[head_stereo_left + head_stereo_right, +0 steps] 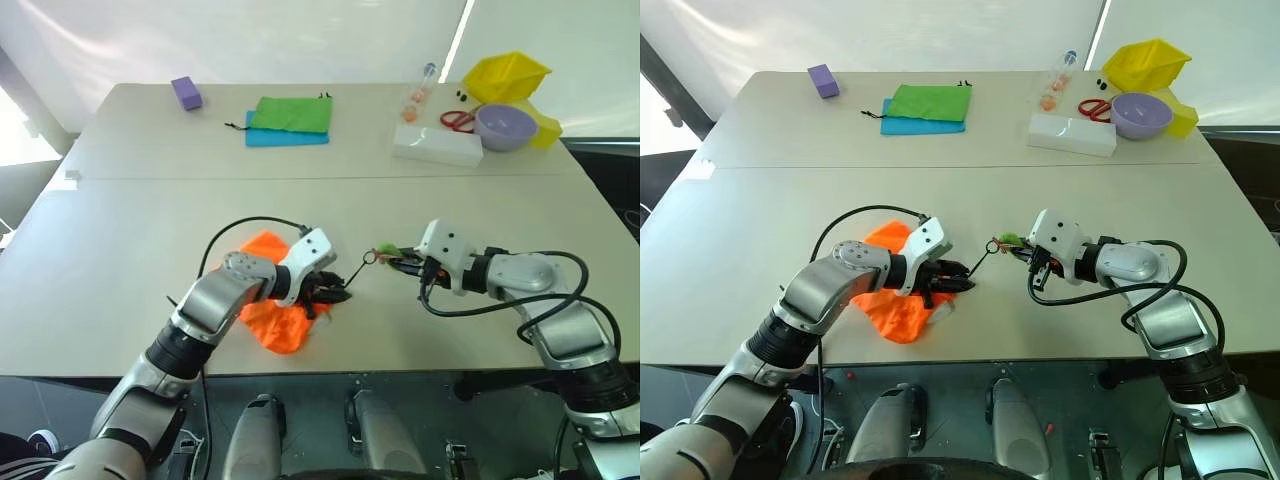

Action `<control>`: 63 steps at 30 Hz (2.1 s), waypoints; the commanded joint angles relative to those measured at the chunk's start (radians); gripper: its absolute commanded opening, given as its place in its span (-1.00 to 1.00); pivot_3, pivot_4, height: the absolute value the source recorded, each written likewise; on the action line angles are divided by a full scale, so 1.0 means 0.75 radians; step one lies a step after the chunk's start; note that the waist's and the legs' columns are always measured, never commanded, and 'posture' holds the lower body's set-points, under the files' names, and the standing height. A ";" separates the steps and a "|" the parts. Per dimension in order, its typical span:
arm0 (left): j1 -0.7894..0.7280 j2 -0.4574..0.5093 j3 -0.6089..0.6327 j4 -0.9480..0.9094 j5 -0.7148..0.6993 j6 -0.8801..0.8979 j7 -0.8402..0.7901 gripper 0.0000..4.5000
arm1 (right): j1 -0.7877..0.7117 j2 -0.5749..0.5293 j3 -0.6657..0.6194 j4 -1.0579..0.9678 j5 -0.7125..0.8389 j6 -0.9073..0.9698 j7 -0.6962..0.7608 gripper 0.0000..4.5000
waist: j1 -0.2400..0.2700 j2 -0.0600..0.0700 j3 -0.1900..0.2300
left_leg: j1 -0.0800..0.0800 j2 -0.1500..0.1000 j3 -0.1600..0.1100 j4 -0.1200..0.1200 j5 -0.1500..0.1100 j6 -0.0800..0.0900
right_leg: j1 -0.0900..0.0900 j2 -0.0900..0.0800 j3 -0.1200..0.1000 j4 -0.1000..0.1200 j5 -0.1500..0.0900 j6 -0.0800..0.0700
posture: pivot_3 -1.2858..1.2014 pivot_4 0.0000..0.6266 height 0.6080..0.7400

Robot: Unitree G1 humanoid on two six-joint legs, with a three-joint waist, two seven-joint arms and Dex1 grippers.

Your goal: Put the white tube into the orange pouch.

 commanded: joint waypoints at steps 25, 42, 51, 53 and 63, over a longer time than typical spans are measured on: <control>-0.017 0.049 0.042 0.138 -0.073 -0.161 -0.200 -0.28 | -0.020 -0.005 -0.012 -0.050 0.004 0.004 0.006 -1.00 | -0.001 0.000 0.000 | -0.001 0.000 0.000 0.000 0.000 0.000 | -0.001 0.000 0.000 0.000 0.000 0.000 | 0.03 -0.52 1.00; -0.008 0.065 0.003 0.086 -0.056 -0.127 -0.193 -0.97 | -0.021 -0.001 -0.009 -0.051 0.000 0.001 -0.001 -1.00 | -0.001 0.000 0.000 | -0.001 0.000 0.000 0.000 0.000 0.000 | -0.001 0.000 0.000 0.000 0.000 0.000 | 0.03 -0.52 1.00; -0.029 0.035 0.035 0.118 -0.089 -0.119 -0.181 -0.74 | -0.024 0.001 -0.006 -0.046 -0.002 -0.004 0.000 -1.00 | 0.000 0.000 0.000 | -0.001 0.000 0.000 0.000 0.000 0.000 | -0.001 0.000 0.000 0.000 0.000 0.000 | 0.03 -0.52 1.00; -0.032 0.049 0.011 0.102 -0.073 -0.116 -0.187 -0.38 | -0.024 0.000 -0.005 -0.046 -0.002 -0.002 0.002 -1.00 | 0.000 0.000 0.000 | -0.001 0.000 0.000 0.000 0.000 0.000 | -0.001 0.000 0.000 0.000 0.000 0.000 | 0.03 -0.52 1.00; -0.014 0.050 -0.047 0.108 0.011 -0.189 -0.169 -0.16 | -0.034 0.003 -0.009 -0.043 -0.001 -0.001 -0.003 -1.00 | -0.001 0.000 0.000 | -0.001 0.000 0.000 0.000 0.000 0.000 | -0.001 0.000 0.000 0.000 0.000 0.000 | 0.03 -0.52 1.00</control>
